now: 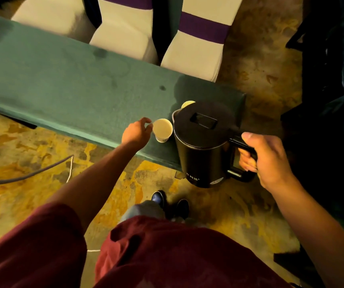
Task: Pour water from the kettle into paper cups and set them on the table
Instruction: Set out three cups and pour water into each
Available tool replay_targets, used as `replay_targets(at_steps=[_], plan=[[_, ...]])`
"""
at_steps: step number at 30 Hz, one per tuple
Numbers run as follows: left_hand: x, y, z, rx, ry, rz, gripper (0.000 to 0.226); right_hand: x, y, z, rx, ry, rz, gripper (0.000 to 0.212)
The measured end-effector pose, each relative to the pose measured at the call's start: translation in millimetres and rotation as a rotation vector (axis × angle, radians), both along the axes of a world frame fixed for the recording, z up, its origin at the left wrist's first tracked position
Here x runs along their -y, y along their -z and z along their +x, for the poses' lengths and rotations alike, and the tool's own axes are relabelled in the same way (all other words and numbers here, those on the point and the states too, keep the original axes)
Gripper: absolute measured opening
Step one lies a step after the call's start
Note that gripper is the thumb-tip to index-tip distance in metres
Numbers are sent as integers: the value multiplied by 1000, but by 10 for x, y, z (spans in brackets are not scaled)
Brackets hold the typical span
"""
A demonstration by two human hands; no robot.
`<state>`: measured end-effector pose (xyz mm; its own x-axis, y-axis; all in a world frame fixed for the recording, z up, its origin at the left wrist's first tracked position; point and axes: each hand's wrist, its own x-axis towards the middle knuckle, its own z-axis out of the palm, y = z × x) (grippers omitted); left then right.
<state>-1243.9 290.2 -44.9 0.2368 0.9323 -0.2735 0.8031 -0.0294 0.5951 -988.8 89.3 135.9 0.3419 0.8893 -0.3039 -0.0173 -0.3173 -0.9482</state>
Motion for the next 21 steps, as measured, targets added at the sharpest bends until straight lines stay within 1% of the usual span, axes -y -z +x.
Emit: replay_targets(at_steps=[4, 7, 10, 13, 15, 18, 21], plan=[[-40, 59, -33, 26, 12, -37, 34, 14, 113, -113, -9, 14, -32, 46], [-93, 105, -68, 42, 94, -78, 35, 31, 184, -261, 36, 49, -81, 43], [-189, 90, -93, 69, 136, -69, 37, 13, 227, -427, 5, 74, -89, 40], [-276, 118, -98, 155, 143, -139, 35, 8, 266, -602, 31, 114, -130, 37], [-310, 152, -92, 190, 167, -165, 33, 6, 309, -699, 48, 161, -135, 39], [-346, 151, -72, 240, 210, -144, 27, -6, 336, -792, 68, 194, -134, 43], [-378, 150, -80, 235, 247, -135, 26, 15, 384, -849, 96, 202, -159, 39]])
